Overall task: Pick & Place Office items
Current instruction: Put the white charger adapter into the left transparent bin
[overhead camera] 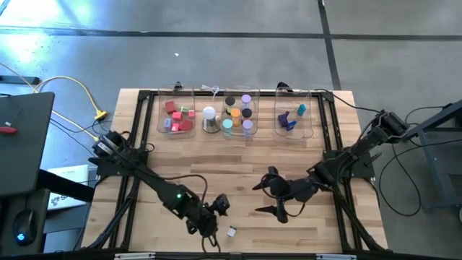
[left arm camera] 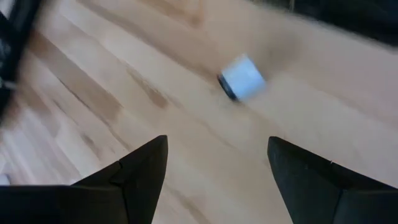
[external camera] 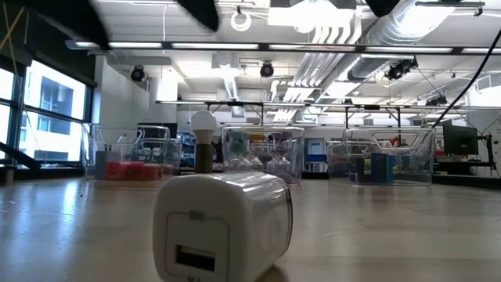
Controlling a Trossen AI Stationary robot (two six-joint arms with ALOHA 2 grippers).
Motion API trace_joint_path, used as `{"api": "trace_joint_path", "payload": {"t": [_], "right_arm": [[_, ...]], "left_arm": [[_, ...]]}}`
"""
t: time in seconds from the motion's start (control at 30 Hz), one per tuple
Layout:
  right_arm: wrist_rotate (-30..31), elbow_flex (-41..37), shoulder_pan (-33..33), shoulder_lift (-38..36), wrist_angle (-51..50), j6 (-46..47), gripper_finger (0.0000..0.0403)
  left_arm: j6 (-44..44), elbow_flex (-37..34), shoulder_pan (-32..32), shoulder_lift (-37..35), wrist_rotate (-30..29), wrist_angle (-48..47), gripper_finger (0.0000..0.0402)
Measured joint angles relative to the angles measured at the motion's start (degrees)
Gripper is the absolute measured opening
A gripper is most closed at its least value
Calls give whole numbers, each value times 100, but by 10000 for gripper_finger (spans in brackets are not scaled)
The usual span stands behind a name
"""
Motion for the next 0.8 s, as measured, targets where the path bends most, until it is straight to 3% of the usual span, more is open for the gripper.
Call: {"api": "trace_joint_path", "payload": {"t": [0.37, 0.63, 0.8], "right_arm": [[202, 0, 231, 0, 40, -1, 333], [200, 0, 229, 0, 33, -3, 333], [199, 0, 338, 0, 34, 1, 333]], "left_arm": [[595, 3, 144, 329, 800, 946, 269], [535, 3, 137, 527, 671, 1490, 256], [-251, 5, -40, 481, -289, 2202, 241]]}}
